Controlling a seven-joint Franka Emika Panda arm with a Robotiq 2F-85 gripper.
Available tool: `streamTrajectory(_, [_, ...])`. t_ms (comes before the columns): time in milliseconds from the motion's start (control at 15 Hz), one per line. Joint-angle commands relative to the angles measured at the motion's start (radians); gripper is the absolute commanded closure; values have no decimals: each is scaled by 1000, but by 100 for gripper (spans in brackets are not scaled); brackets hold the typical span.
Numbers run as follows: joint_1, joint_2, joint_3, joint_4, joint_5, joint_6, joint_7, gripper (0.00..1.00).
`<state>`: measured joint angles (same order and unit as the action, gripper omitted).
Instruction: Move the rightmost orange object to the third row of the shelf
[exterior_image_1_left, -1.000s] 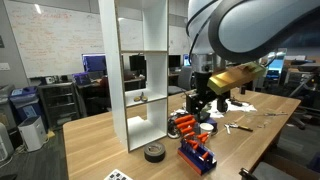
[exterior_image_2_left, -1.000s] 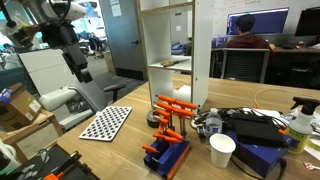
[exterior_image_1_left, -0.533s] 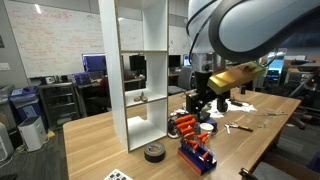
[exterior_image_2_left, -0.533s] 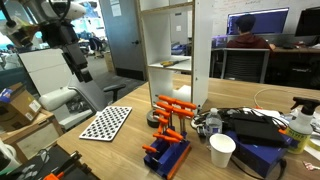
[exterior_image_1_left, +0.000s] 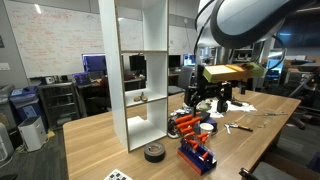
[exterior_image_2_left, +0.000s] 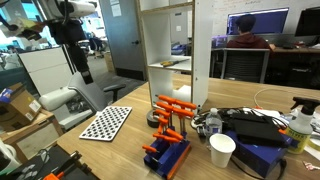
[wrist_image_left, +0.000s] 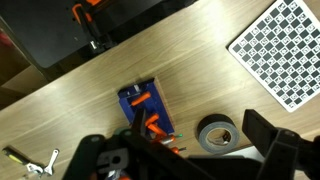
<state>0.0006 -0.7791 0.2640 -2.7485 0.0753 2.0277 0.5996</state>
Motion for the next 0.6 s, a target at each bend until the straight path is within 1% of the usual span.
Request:
streamTrajectory(0, [-50,94,-19,21,60,70,102,0])
streamTrajectory(67, [-63,120,-18,23,66,93,136,0])
streamTrajectory(200, [-95,205,-16,27,66,176,209,0])
streamTrajectory(533, [-169,447,-35,22,28,434,407,0])
